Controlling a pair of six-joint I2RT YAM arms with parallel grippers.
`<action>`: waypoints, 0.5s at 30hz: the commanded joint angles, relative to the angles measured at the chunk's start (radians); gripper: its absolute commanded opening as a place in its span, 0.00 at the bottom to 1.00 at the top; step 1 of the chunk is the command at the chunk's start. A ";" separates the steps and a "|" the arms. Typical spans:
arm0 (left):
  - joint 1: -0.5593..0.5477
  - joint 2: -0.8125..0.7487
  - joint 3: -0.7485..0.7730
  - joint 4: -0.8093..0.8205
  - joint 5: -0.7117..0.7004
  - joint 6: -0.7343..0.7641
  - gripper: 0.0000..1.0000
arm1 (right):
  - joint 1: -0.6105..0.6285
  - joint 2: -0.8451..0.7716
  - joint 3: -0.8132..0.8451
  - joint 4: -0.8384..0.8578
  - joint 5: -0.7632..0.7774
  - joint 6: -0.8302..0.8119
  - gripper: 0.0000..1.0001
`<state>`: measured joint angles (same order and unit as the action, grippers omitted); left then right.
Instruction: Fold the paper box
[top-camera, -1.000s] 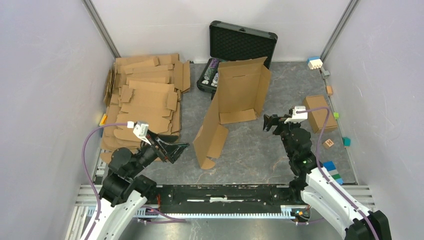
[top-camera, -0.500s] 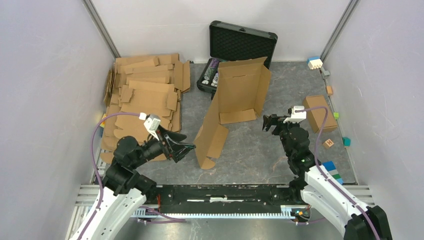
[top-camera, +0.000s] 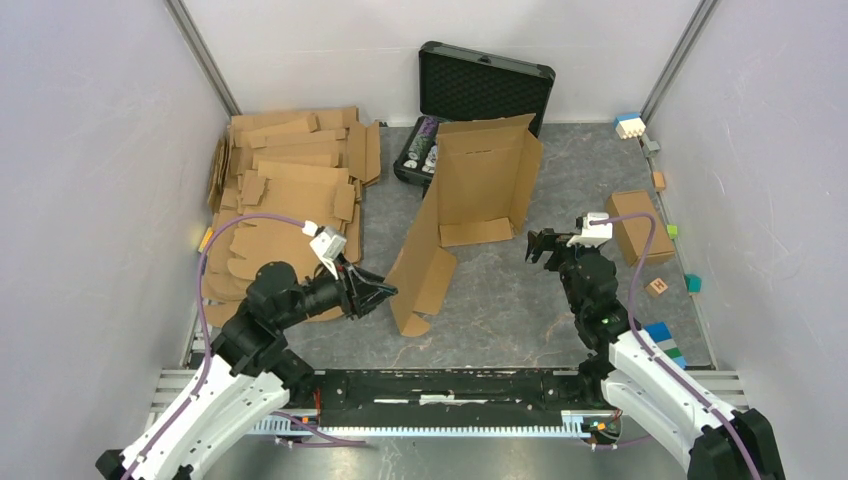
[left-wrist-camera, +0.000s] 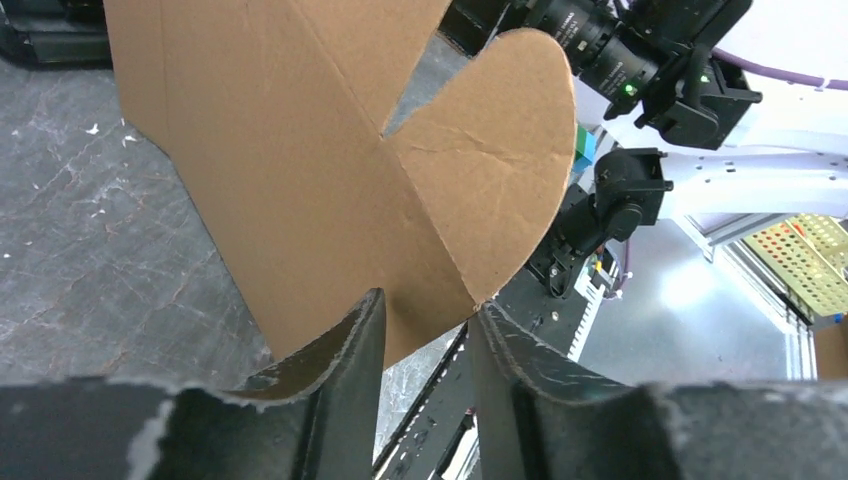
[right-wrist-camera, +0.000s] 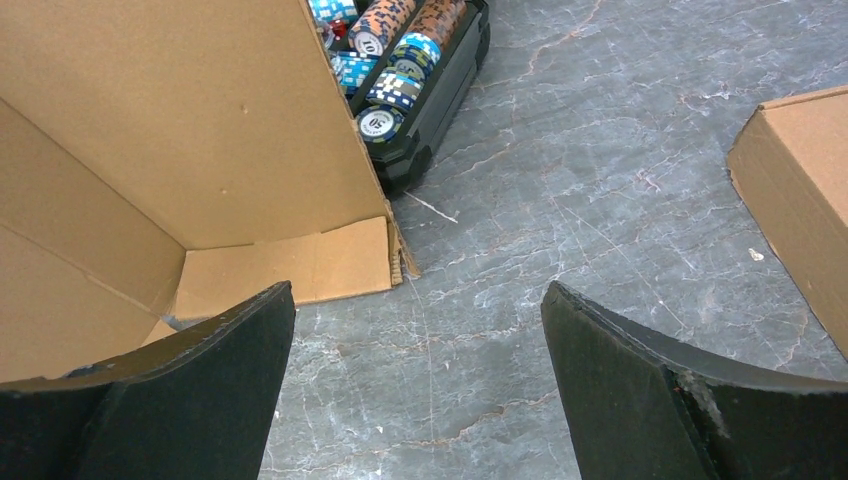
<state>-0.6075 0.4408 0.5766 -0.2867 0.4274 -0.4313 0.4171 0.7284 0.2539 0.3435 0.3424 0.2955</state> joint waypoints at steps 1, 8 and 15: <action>-0.039 0.027 0.076 -0.025 -0.138 0.046 0.34 | 0.002 0.006 -0.003 0.028 0.022 0.010 0.98; -0.039 0.117 0.292 -0.242 -0.316 0.059 0.08 | 0.001 0.008 -0.003 0.025 0.021 0.010 0.98; -0.038 0.269 0.526 -0.428 -0.365 0.085 0.02 | 0.001 0.065 0.043 0.022 -0.028 -0.028 0.98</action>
<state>-0.6430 0.6327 0.9596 -0.5808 0.1314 -0.4114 0.4171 0.7521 0.2527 0.3439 0.3450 0.2935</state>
